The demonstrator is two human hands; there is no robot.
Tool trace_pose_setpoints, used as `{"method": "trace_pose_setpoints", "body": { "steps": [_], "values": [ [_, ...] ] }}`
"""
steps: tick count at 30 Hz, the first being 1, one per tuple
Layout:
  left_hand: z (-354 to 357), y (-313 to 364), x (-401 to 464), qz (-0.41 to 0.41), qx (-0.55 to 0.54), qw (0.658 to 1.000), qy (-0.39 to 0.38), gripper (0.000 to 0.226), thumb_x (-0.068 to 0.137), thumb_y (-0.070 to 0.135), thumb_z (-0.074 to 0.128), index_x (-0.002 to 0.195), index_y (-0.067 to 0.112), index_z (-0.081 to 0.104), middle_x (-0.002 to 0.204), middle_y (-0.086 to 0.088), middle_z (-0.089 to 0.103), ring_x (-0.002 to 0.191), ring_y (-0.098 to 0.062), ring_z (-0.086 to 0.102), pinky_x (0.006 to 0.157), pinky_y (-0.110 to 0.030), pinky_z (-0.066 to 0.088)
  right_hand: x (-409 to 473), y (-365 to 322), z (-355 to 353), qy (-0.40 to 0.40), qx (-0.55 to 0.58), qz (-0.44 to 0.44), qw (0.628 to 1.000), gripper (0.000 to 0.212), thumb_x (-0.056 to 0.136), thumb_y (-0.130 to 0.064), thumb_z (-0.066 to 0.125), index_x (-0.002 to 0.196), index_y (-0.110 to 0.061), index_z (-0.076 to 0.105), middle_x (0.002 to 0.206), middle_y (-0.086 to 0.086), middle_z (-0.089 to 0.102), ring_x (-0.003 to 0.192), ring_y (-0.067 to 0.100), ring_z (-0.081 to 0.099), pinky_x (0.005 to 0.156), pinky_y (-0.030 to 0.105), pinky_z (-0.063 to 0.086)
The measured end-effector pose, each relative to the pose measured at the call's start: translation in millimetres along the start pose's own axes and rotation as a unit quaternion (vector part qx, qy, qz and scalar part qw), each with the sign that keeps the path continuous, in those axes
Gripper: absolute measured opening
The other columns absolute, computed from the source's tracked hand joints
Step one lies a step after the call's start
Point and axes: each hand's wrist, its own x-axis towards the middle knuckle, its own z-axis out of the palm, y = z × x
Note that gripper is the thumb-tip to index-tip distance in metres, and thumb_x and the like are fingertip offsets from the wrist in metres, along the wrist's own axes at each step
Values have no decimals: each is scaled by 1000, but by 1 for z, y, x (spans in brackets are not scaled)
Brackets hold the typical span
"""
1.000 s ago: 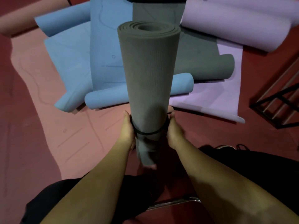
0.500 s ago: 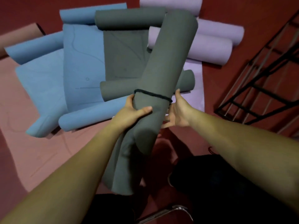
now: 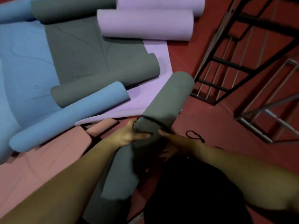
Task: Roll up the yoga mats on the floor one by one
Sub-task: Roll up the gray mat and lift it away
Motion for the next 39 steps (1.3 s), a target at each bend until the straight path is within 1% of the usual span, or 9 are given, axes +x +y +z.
{"method": "trace_pose_setpoints", "body": {
  "steps": [4,8,12,14,18,24,29,33,39],
  "values": [
    [31,5,25,-21,48,998,-42,88,73,42,85,144,26,36,130,9,58,109,-10,56,88,-22,41,16,36,-23,21,161,6,987,63,48,-40,91,100,-7,77,99,14,75,87,29,73,68,45,60],
    [51,16,40,-31,91,993,-66,93,76,37,84,150,22,30,134,6,54,107,-10,51,88,-21,37,5,53,-41,9,236,-39,971,31,90,-32,67,106,-6,72,99,14,74,89,26,73,97,47,50],
    [64,28,54,-22,117,990,-79,98,75,38,84,153,22,27,140,0,53,107,-12,50,92,-23,37,7,59,-64,23,235,-50,970,46,96,-31,57,58,-12,74,62,5,68,61,18,70,90,43,48],
    [70,32,64,-21,112,990,-80,99,73,40,85,152,25,28,139,1,54,109,-12,52,93,-24,38,10,56,-70,15,223,-54,973,28,83,-38,71,81,-11,73,77,6,70,75,20,72,87,43,53],
    [80,38,81,-23,102,992,-77,100,72,42,85,152,27,27,131,6,52,109,-14,52,91,-25,38,22,57,-90,24,222,-60,973,66,79,-44,65,136,-12,54,102,5,73,94,22,70,78,37,55],
    [97,39,106,-15,69,995,-66,98,74,39,83,152,28,25,130,6,55,106,-11,55,81,-20,41,33,57,-112,92,237,-106,961,32,94,-40,57,80,-11,59,49,-1,60,42,11,59,53,31,51],
    [117,53,128,22,33,997,-65,91,80,29,80,153,26,25,128,10,51,101,-2,55,71,0,41,56,43,-119,109,356,-169,913,80,69,-51,78,128,0,59,111,21,71,97,32,71,82,40,55],
    [124,53,141,12,-23,999,-46,77,90,37,67,154,23,27,136,10,47,108,-2,54,84,-12,41,63,15,-142,169,395,-178,885,54,85,-51,65,114,-6,66,98,17,75,85,30,73,82,41,56],
    [137,30,144,-59,-50,995,-70,78,82,43,77,144,25,34,134,6,52,109,-8,56,90,-25,46,67,-27,-197,302,253,-244,886,92,62,-72,76,136,-23,52,125,0,65,111,24,63,99,47,48]
  ]
}}
